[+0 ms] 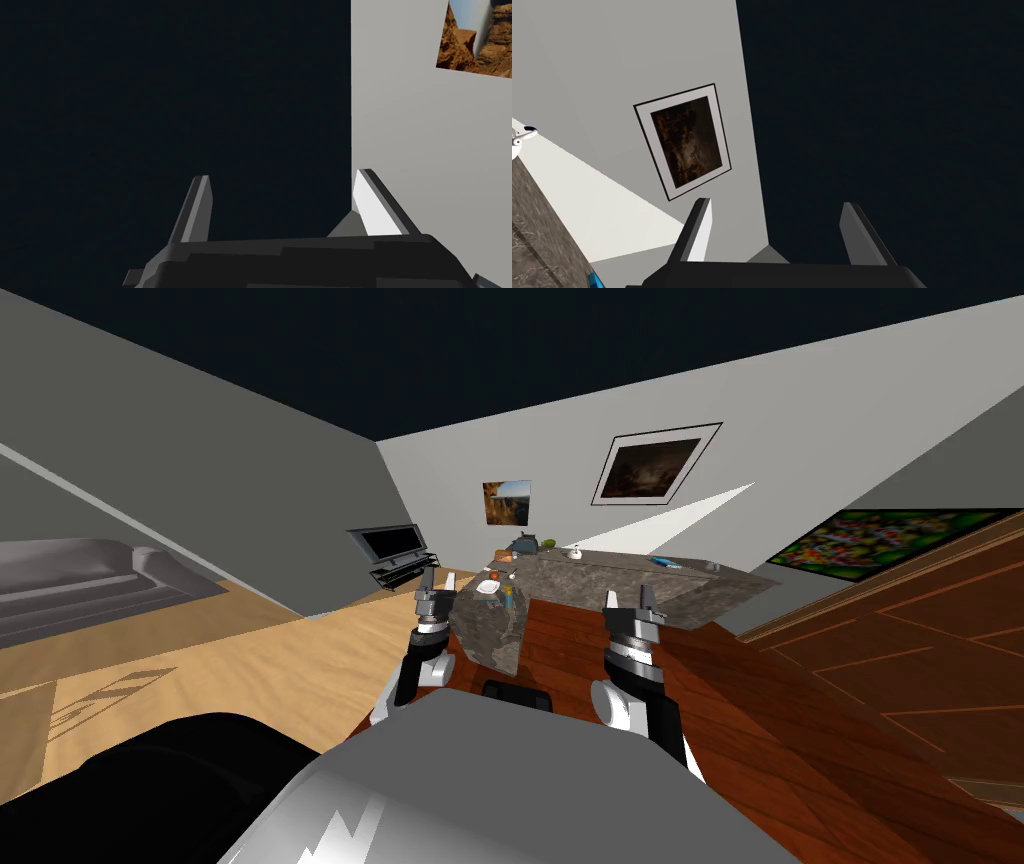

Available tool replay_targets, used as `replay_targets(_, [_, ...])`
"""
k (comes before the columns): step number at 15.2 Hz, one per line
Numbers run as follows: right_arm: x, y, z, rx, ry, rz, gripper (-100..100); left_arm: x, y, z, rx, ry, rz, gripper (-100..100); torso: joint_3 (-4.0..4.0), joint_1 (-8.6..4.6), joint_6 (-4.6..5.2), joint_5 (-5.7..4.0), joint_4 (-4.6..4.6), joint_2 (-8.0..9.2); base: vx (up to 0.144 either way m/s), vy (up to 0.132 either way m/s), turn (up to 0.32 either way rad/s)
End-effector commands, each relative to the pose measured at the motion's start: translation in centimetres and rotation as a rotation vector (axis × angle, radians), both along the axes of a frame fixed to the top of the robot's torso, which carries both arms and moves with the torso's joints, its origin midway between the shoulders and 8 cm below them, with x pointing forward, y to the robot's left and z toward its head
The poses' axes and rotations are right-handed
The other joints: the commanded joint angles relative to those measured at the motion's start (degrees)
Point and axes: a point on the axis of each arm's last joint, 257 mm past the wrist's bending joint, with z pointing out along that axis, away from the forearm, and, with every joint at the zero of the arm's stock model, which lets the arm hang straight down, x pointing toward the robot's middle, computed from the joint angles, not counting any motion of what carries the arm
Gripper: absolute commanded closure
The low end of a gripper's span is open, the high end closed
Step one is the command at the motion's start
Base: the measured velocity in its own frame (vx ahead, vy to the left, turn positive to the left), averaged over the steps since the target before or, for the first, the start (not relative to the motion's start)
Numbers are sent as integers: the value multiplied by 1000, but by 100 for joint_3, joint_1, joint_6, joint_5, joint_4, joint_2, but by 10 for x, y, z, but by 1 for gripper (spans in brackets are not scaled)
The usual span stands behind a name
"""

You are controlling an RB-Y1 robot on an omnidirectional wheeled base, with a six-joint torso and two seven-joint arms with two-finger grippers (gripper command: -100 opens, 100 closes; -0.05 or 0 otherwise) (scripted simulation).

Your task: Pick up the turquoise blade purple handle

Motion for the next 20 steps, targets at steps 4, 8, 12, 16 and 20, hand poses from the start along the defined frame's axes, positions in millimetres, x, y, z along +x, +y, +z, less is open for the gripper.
replay_targets(4, [0,0,0,0,0,0,0,24,2,-18,40,92,5,-100,0,-3,1,-1,0,0,-3,-10,-49])
replay_targets(8, [0,0,0,0,0,0,0,43,7,-34,61,163,18,-100,-1,-4,1,-1,0,-1,0,-12,-44])
replay_targets(12, [0,0,0,0,0,0,0,62,15,-50,84,237,37,-100,-1,-5,1,-1,-1,-2,0,-15,-55])
replay_targets(16, [0,0,0,0,0,0,0,76,21,-64,92,302,53,-100,-2,-7,1,-1,-1,-3,3,-17,-52])
replay_targets(20, [0,0,0,0,0,0,0,98,34,-87,112,400,86,-100,-2,-7,2,-1,-1,-3,2,-18,-69])
